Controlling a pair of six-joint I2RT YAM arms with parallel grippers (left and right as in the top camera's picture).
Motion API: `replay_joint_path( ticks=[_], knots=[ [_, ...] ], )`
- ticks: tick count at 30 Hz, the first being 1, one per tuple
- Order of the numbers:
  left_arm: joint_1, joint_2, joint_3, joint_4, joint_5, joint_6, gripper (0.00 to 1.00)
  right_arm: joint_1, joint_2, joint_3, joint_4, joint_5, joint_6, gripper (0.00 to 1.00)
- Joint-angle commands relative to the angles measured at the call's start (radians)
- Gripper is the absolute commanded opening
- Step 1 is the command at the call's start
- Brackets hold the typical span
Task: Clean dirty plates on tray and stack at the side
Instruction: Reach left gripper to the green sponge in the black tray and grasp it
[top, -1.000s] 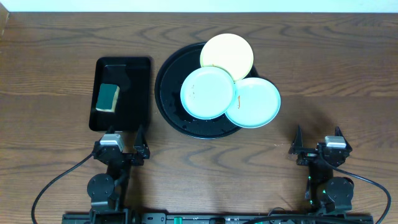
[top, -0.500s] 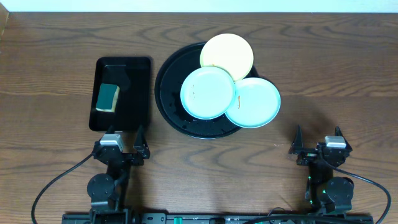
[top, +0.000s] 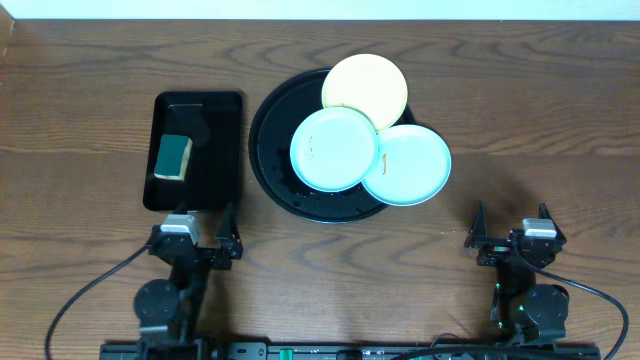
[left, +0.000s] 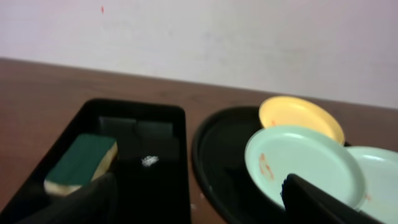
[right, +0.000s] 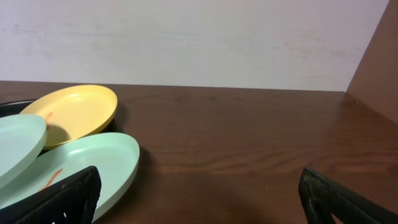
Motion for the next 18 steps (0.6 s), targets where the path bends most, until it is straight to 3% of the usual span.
replay_joint_path(
  ticks=[1,6,12,15,18],
  knots=[
    [-0.006,0.065,0.209,-0.081,0.027,-0.008,0.84,0.004,-0.004,-0.002,-0.002,0.006,0.007,0.99],
    [-0.006,0.342,0.562,-0.301,0.028,0.018,0.84,0.004,-0.004,-0.002,-0.002,0.006,0.007,0.99],
    [-0.006,0.825,1.119,-0.775,0.027,0.167,0.84,0.004,-0.004,-0.002,-0.002,0.005,0.007,0.99],
    [-0.006,1.064,1.381,-0.996,0.027,0.175,0.84,0.004,-0.004,-0.002,-0.002,0.006,0.007,0.99],
    [-0.006,1.24,1.529,-1.021,0.027,0.174,0.85,0.004,-0.004,-0.002,-0.002,0.005,0.007,0.99]
  ],
)
